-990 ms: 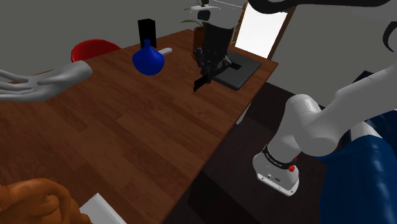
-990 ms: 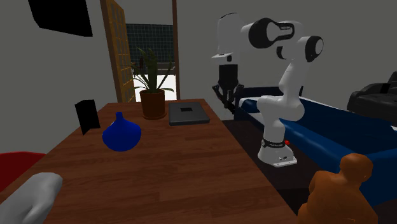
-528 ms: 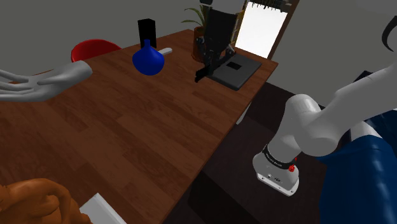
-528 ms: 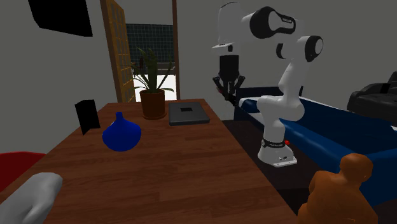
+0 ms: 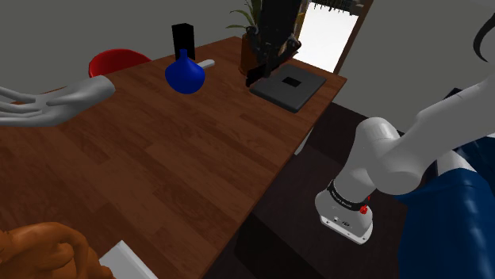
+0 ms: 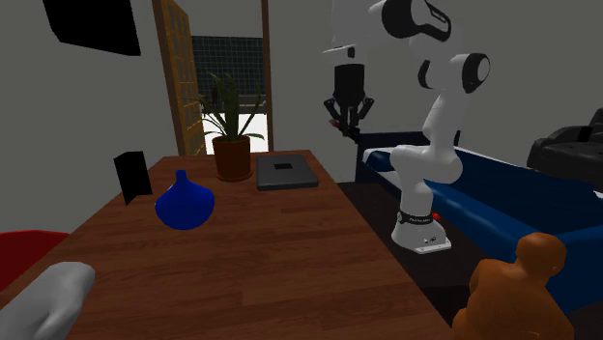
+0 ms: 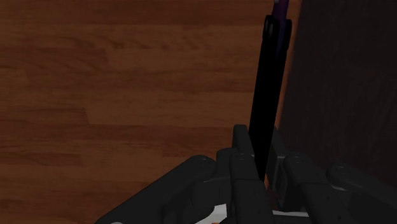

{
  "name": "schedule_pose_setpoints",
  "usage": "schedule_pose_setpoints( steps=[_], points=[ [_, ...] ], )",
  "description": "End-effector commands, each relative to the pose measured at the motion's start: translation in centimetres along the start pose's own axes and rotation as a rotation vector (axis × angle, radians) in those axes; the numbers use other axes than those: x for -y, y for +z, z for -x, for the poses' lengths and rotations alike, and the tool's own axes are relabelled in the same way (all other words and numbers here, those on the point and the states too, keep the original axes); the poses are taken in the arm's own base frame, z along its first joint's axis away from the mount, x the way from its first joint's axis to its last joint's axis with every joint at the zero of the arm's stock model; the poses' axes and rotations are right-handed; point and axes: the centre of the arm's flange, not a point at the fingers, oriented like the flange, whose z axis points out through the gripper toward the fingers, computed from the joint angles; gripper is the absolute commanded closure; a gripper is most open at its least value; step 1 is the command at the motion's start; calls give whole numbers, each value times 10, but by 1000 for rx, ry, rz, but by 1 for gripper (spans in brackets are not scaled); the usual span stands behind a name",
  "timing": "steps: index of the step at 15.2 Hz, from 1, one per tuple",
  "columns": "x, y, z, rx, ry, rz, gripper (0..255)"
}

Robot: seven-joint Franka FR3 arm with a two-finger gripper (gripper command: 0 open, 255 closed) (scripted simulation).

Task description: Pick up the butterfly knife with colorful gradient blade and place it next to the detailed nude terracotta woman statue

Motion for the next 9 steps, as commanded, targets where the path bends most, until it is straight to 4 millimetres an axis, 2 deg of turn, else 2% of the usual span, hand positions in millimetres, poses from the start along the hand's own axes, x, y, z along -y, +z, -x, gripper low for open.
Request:
schedule_pose_setpoints(
  steps=[1, 9],
  points=[
    [-1, -10, -1, 0, 0, 0, 255],
    [0, -52, -6, 0, 0, 0, 255]
  ],
)
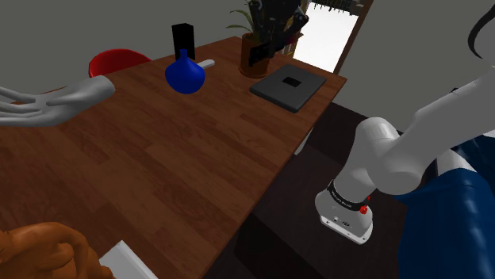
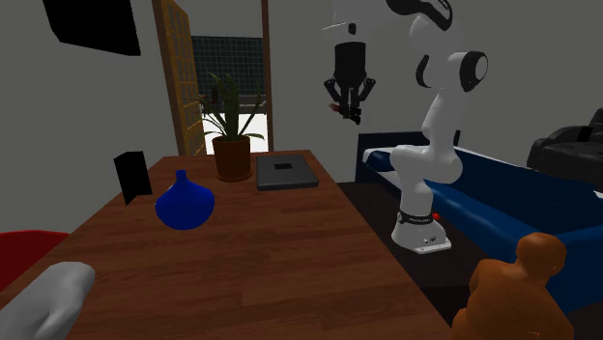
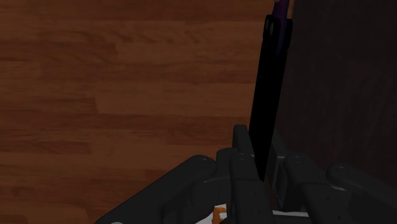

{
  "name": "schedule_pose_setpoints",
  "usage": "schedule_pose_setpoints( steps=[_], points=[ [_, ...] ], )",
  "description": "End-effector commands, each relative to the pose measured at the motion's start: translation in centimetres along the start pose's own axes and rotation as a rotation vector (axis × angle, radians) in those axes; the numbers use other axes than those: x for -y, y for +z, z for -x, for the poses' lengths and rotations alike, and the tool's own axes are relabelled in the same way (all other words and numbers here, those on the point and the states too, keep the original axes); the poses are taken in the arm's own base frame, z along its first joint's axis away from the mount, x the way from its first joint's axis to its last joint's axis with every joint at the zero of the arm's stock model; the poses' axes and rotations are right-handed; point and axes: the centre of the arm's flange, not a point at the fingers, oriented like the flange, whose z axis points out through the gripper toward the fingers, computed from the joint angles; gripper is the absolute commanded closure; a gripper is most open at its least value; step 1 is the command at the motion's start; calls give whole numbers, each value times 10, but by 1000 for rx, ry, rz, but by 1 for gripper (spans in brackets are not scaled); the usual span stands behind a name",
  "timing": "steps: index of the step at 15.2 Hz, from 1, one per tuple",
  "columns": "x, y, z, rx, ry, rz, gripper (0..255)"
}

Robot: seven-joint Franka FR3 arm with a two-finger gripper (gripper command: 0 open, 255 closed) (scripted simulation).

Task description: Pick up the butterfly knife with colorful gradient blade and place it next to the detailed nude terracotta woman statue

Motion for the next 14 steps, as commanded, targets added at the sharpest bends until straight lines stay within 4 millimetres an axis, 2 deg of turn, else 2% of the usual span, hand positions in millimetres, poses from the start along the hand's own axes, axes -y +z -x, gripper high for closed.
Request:
schedule_pose_setpoints(
  steps=[1, 8, 14],
  points=[
    [1, -9, -1, 0, 0, 0, 255],
    [1, -42, -5, 0, 0, 0, 255],
    [32, -33, -78, 0, 0, 0, 255]
  ],
)
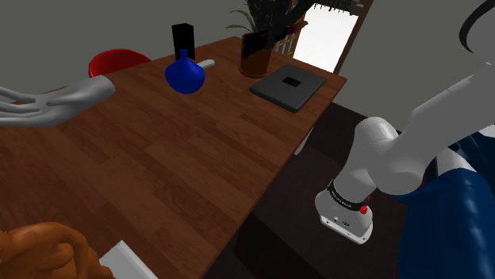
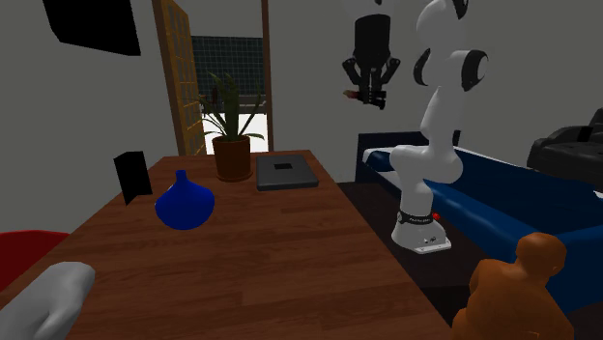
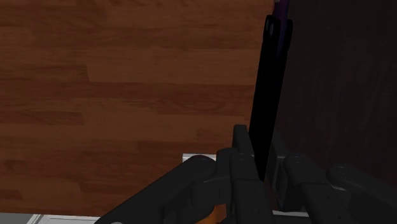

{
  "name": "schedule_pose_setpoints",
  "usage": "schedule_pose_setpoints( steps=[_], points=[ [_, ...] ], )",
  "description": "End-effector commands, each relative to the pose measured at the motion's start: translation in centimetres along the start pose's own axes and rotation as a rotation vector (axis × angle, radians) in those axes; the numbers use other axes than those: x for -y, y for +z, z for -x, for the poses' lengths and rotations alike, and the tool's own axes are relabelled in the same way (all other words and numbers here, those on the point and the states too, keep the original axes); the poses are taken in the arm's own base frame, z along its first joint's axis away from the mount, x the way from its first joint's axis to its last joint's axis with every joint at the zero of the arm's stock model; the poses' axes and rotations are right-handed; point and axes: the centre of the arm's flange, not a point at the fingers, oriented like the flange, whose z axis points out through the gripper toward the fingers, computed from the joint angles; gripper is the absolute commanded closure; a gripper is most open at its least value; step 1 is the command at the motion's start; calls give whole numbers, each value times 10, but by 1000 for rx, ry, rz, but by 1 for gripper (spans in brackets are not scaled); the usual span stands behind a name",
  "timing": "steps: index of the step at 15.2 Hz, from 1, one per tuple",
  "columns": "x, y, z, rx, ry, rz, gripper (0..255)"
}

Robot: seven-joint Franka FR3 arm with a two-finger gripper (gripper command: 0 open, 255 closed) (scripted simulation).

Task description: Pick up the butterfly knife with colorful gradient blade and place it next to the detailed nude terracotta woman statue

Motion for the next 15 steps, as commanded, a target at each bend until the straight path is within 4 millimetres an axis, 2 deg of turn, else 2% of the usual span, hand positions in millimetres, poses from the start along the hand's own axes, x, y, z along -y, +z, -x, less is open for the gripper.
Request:
schedule_pose_setpoints(
  steps=[1, 15],
  points=[
    [10, 3, -21, 0, 2, 0, 255],
    [82, 24, -190, 0, 2, 0, 255]
  ],
)
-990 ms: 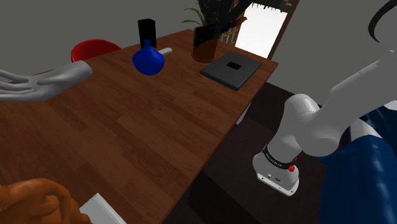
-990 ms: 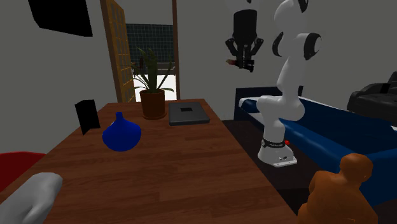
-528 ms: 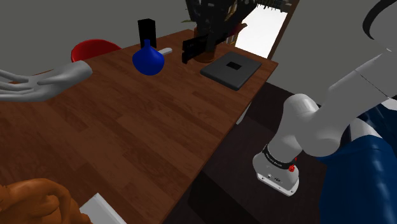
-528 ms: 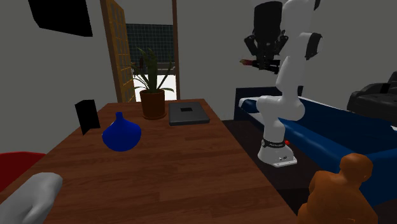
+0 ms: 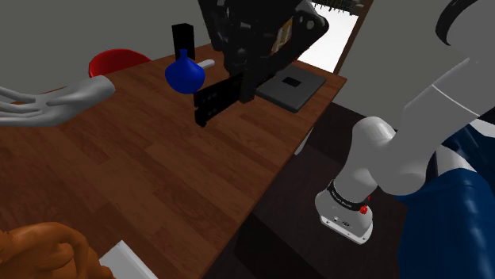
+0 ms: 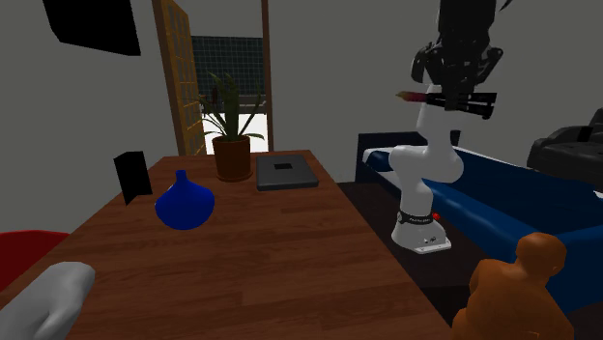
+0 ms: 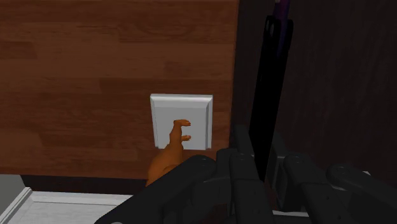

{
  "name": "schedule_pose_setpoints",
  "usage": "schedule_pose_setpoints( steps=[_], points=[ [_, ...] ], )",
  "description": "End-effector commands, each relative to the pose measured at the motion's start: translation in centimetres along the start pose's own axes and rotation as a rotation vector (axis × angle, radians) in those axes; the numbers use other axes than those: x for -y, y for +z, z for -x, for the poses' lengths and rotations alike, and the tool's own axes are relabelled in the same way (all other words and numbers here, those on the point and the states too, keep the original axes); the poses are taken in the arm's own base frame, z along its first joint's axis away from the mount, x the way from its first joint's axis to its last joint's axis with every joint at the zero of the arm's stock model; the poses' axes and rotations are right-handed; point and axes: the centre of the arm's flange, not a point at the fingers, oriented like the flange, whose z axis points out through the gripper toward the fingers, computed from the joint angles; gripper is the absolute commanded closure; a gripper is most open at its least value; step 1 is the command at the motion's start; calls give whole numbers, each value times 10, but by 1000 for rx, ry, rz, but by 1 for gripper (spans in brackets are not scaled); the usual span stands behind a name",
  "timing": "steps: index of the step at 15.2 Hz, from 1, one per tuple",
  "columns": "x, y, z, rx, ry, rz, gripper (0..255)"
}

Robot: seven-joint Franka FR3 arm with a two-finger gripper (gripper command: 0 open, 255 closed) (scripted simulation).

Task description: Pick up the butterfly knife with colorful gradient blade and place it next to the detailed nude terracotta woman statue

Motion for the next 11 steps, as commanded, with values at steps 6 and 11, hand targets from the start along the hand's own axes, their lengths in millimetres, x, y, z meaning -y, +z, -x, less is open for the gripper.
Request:
schedule_pose_setpoints(
  steps=[6, 11],
  points=[
    [14, 28, -32, -1, 1, 0, 255],
    [14, 54, -29, -1, 1, 0, 255]
  ],
)
